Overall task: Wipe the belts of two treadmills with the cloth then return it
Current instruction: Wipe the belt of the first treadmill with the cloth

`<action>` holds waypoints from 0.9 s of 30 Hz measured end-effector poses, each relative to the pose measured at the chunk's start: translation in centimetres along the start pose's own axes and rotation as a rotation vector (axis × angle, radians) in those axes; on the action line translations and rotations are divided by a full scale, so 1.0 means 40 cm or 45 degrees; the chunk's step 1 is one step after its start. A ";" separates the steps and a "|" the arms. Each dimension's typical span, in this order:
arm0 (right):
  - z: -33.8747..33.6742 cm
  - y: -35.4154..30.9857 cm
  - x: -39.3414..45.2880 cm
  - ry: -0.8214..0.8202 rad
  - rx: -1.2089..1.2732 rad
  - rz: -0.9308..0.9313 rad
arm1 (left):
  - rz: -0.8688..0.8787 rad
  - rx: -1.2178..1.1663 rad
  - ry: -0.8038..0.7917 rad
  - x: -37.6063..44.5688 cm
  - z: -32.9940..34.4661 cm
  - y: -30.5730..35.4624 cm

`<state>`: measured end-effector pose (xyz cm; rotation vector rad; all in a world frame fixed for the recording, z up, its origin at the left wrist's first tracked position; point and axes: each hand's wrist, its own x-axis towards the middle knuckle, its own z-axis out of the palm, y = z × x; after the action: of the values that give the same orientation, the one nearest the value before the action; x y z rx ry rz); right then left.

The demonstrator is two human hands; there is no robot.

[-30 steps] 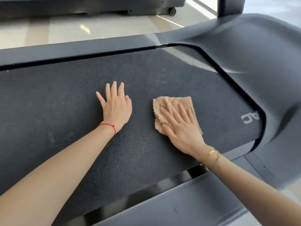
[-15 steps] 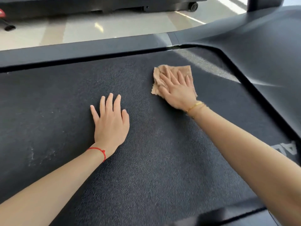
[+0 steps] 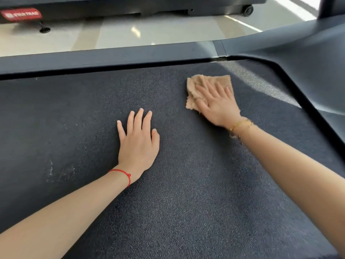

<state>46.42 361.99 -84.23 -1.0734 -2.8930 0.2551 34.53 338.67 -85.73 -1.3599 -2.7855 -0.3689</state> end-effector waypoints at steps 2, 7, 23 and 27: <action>-0.011 0.009 0.080 -0.020 0.025 0.105 | 0.000 0.008 -0.003 0.002 0.000 0.002; -0.002 -0.120 0.222 -0.114 0.037 0.033 | 0.007 0.001 0.013 0.005 0.005 -0.001; -0.041 0.195 0.102 -0.011 0.023 0.345 | 0.036 -0.003 -0.002 0.001 0.003 -0.003; -0.034 0.170 0.007 0.027 -0.018 0.386 | 0.035 -0.029 0.009 0.000 0.001 -0.002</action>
<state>50.74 367.43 -84.03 -1.5059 -2.7077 0.2324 34.47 338.60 -85.78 -1.3973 -2.7628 -0.4053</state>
